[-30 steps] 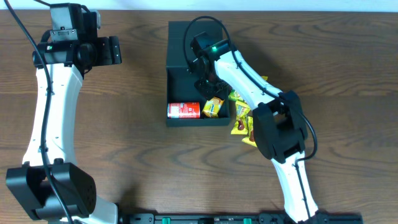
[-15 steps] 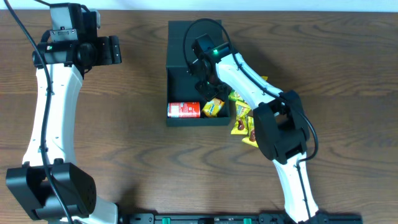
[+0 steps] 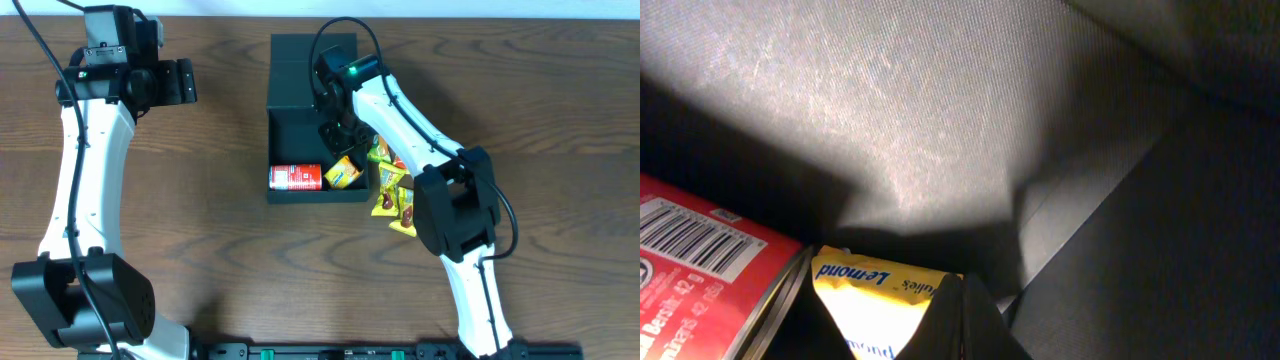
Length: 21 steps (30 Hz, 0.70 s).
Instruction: Pack container
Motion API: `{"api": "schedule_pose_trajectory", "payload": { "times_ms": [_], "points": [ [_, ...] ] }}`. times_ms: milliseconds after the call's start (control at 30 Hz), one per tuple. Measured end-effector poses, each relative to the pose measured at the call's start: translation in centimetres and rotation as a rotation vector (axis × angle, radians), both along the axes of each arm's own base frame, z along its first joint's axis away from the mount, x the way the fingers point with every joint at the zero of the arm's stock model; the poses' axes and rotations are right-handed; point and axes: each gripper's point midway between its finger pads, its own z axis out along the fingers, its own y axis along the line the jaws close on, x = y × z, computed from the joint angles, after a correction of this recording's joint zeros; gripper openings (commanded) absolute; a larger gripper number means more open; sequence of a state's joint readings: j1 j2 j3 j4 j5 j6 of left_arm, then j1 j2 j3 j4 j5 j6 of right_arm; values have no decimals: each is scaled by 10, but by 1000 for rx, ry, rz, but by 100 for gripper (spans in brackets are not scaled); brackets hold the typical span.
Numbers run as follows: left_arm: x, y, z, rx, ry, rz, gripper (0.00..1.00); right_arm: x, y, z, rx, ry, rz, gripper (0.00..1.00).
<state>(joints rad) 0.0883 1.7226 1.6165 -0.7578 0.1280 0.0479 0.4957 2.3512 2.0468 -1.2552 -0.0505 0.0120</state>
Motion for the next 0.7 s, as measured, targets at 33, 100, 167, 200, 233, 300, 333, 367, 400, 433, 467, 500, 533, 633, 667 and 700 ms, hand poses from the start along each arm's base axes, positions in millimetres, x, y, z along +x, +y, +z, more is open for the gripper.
{"api": "schedule_pose_trajectory", "payload": {
  "times_ms": [33,100,167,200,233,300,333,367,400,433,467,500,533,633,667,700],
  "points": [
    [0,0,0,0,0,0,90,-2,-1,0,-4,8,-10,1],
    [0,0,0,0,0,0,91,-5,-2,0,-9,21,-23,1],
    [0,0,0,0,0,0,91,-7,-4,0,-15,32,-33,2],
    [0,0,0,0,0,0,91,-8,-4,0,-16,33,-35,1],
    [0,0,0,0,0,0,91,-8,-4,0,-18,34,-37,2],
    [0,0,0,0,0,0,91,-10,-6,0,-26,40,-40,1],
    [0,0,0,0,-1,0,91,-11,-7,0,-35,44,-39,2],
    [0,0,0,0,-1,0,91,-12,-8,0,-44,45,-37,2],
    [0,0,0,0,-1,0,90,-13,-9,0,-52,45,-35,2],
    [0,0,0,0,-1,0,91,-14,-9,0,-57,45,-32,1],
    [0,0,0,0,-2,0,91,-15,-8,0,-63,46,-27,1],
    [0,0,0,0,-2,0,91,-17,-7,0,-66,48,-23,2],
    [1,0,0,0,-3,0,91,-18,-7,0,-73,48,-18,2],
    [1,0,1,1,-6,0,91,-21,-2,0,-83,45,-1,1],
    [1,0,1,1,-7,0,91,-22,-1,0,-86,43,5,1],
    [1,0,1,1,-7,0,91,-23,1,-1,-91,41,10,1]
  ]
}}
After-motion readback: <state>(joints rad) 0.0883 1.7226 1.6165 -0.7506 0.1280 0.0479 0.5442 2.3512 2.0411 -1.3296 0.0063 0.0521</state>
